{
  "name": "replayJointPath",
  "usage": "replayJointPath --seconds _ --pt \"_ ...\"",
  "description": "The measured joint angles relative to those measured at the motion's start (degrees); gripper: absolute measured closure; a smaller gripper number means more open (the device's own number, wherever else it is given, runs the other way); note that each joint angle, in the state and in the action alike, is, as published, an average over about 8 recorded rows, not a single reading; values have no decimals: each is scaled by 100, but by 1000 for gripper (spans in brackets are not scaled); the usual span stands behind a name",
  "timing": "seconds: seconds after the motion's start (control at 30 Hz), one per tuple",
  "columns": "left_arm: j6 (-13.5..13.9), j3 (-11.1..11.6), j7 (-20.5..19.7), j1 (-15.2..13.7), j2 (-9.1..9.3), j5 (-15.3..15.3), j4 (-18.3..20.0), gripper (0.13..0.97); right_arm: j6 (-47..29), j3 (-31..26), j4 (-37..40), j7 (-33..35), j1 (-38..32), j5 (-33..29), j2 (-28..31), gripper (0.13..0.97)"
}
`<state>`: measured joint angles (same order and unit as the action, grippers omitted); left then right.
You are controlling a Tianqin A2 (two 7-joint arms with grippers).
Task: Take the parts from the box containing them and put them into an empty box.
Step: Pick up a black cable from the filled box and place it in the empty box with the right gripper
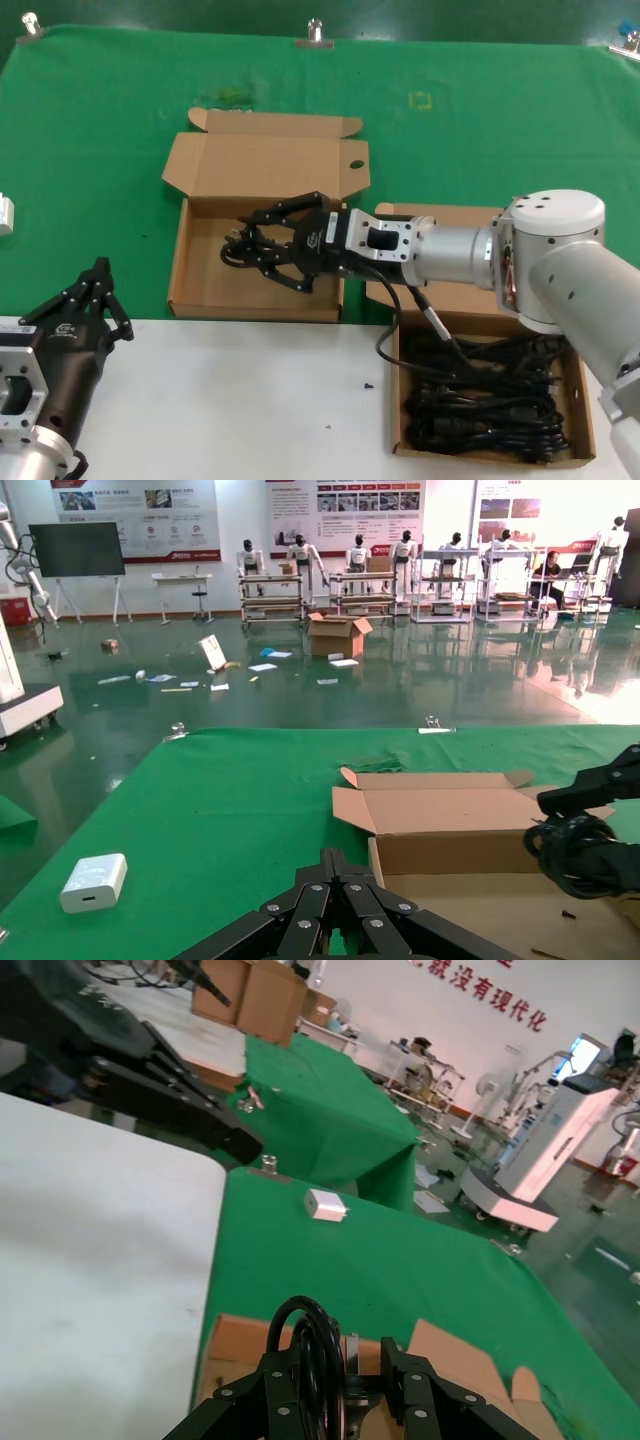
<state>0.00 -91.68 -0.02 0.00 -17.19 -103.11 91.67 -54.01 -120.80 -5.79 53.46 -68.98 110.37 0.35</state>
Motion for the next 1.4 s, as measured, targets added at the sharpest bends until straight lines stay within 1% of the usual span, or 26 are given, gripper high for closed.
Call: replayJointPath --seconds 0.37,0.47,0.53,0.63,0.77,1.1,1.4 --pt "0 0 0 0 0 0 0 958 911 -2604 -640 -257 90 2629 -33 801" --pt "0 0 0 0 0 0 0 958 1071 -3118 -747 -248 83 3168 -34 801" --pt "0 0 0 0 0 0 0 958 1172 -3339 -798 -244 88 3400 -35 801" --pt "0 0 0 0 0 0 0 958 1327 -3531 -854 -254 110 3586 -35 801" --pt "0 0 0 0 0 0 0 958 1523 -3634 -885 -282 152 3661 -35 801" --pt "0 0 0 0 0 0 0 958 1824 -3688 -860 -275 232 3709 -35 801" --pt "0 0 0 0 0 0 0 958 2033 -3693 -903 -138 280 3827 -35 801"
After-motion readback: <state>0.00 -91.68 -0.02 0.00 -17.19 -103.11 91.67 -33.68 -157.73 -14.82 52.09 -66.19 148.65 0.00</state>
